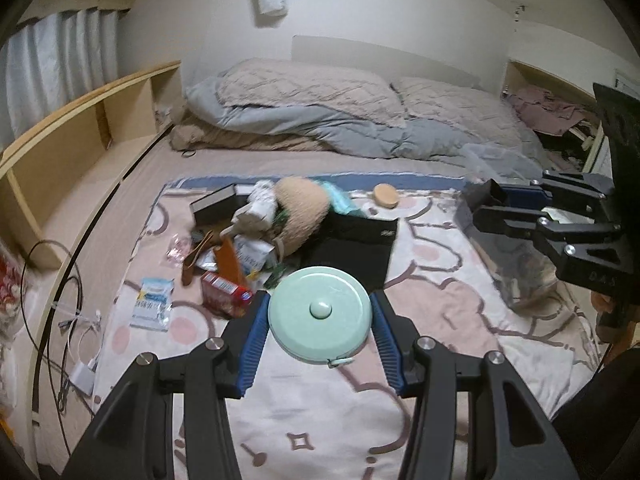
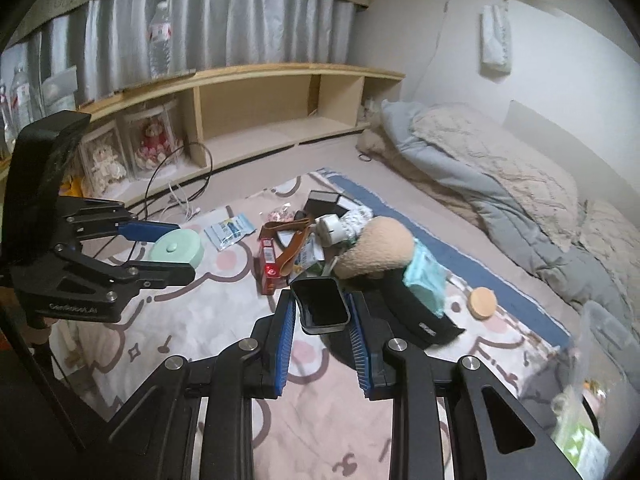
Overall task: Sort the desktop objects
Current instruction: 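Carry the tape measure and black case toward the clear plastic box with both tools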
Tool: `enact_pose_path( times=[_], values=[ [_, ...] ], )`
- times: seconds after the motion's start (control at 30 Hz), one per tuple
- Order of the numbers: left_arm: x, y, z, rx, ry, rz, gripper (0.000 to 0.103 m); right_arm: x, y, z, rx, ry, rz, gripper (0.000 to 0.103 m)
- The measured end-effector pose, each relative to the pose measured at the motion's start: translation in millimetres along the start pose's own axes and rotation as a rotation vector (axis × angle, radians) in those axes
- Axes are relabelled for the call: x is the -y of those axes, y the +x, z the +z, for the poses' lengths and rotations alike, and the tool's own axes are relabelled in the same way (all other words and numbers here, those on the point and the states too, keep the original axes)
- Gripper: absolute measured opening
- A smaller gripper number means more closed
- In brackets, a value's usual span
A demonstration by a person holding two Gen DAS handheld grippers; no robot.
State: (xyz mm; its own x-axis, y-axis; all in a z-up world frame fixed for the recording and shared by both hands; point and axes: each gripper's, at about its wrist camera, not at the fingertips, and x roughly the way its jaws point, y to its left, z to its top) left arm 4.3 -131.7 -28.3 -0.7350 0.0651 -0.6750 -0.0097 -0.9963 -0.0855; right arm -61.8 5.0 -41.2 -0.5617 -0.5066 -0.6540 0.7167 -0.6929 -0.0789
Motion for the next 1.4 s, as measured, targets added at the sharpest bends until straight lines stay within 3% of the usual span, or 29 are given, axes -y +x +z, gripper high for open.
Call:
enact_pose_path(
  times=[0.5, 0.87, 1.0, 1.17, 1.4],
  values=[
    [89.4, 2.6, 56.7, 0.043, 0.101, -0.081, 0.05, 69.1, -69.0, -30.4, 0.085, 0.167, -0.113, 0.027],
    [171.0, 17.8, 97.0, 0.082, 0.19, -0.187, 0.05, 136.0, -111.2, -54.9, 0.113, 0.305, -0.233, 0.027],
    [197.4, 19.4, 110.1, 0.091, 0.222, -0.222, 0.05, 151.6, -143.8, -48.0, 0.159, 0.283, -0.315, 0.027],
    [226.2, 21.6, 132.3, 0.116, 0.238, -0.265, 0.05, 174.6, -185.4, -31.5, 0.219, 0.289, -0.359, 0.027],
    [264.0, 39.1, 156.8, 0.129, 0.253, -0.306, 0.05, 208.3, -198.7, -29.2, 0.261, 0.321, -0.403, 0.027]
  ],
)
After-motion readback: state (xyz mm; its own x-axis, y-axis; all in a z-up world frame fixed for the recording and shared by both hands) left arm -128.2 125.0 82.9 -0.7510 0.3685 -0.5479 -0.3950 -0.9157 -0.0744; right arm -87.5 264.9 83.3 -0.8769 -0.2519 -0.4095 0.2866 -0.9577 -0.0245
